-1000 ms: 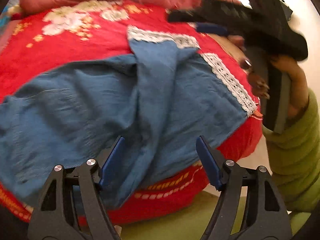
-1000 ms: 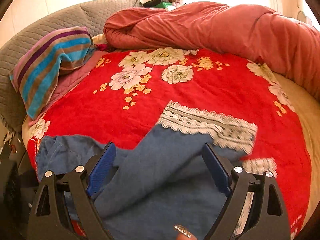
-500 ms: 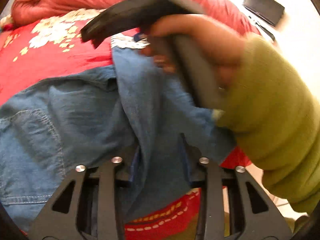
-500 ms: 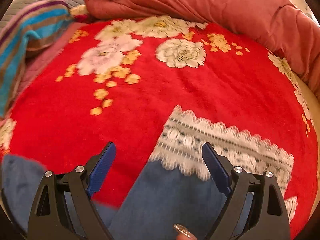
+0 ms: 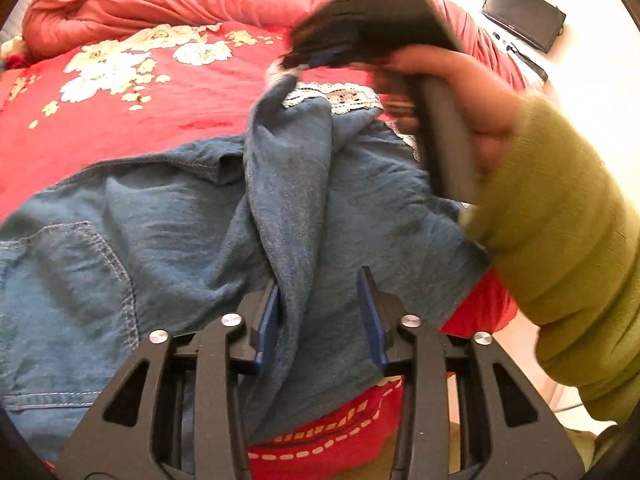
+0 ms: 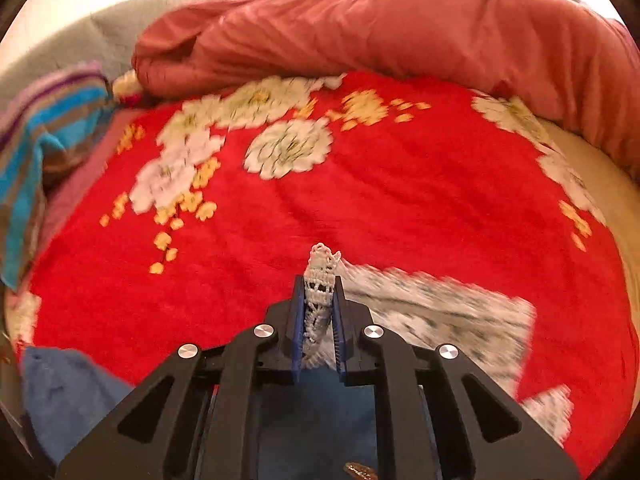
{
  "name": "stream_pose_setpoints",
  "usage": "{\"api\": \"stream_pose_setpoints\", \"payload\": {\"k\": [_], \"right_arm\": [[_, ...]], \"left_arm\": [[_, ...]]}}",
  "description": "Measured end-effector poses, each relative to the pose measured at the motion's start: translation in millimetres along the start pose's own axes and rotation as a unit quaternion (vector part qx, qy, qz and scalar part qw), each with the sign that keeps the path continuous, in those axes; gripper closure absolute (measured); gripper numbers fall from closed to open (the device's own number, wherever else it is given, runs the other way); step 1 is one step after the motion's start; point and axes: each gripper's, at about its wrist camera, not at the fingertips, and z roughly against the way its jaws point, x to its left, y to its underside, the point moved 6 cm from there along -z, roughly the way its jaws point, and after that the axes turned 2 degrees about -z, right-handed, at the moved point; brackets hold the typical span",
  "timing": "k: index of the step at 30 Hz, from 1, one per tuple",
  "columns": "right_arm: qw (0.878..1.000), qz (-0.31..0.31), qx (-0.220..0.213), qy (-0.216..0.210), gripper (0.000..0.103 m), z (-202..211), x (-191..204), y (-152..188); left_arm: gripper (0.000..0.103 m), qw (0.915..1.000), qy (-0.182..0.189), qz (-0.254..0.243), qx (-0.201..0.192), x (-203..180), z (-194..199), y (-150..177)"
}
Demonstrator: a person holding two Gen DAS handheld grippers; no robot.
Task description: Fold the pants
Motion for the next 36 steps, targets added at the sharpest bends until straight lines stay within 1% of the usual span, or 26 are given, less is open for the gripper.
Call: {"api": "stream_pose_setpoints", "payload": {"k": [5,8,9,10,12,13,16,20,23,28,31,36], "right_arm": [[0.998,-0.042,-0.036,-0.026,0.092,63.7,-35.1,10.4],[0.996,-0.064,-0.051,-0.032,0.092,100.9,-58.0,21.8],[0.995,-0.071,-0.055,-0.033,0.092,112.8,-65.7,26.9],[0.995,-0.075,-0.057,-0.032,0.092,120.5,-70.7,31.1],[0.995,-0.082,-0.056,-0.028,0.092,137.5,-81.3,44.7],[0.995,-0.085,-0.053,-0.028,0.092,143.6,-84.6,52.0],[0.995,-0.090,-0.042,-0.028,0.092,157.0,-90.1,74.9],[0.994,-0.102,-0.025,-0.028,0.092,173.9,-98.1,107.1],[0.992,-0.123,-0.005,-0.030,0.092,179.7,-104.3,135.4],[0.988,-0.148,0.031,-0.030,0.092,175.3,-111.0,173.9],[0.986,-0.160,0.035,-0.030,0.092,176.2,-115.7,185.7],[0.987,-0.159,0.028,-0.022,0.092,183.3,-123.1,186.5]], "left_arm": [[0.070,0.9999,-0.012,0.001,-0.008,1.3,4.0,0.4],[0.070,0.9997,-0.021,0.006,-0.009,4.0,4.8,0.6],[0.072,0.9996,-0.025,0.007,-0.009,6.7,5.3,-0.5],[0.082,0.9995,-0.030,0.006,-0.010,7.7,5.8,-0.8],[0.094,0.9992,-0.039,0.000,-0.010,8.7,7.3,-1.4],[0.098,0.9990,-0.044,-0.004,-0.011,9.2,8.4,-1.9],[0.101,0.9962,-0.076,-0.035,-0.023,8.5,15.2,-3.2],[0.102,0.9926,-0.098,-0.064,-0.034,4.7,27.1,0.7],[0.102,0.9924,-0.099,-0.064,-0.037,6.0,33.9,2.8],[0.102,0.9934,-0.092,-0.060,-0.034,7.1,38.8,6.8],[0.102,0.9926,-0.092,-0.072,-0.033,2.5,40.1,9.7],[0.102,0.9892,-0.098,-0.105,-0.030,-9.9,40.1,14.2]]}}
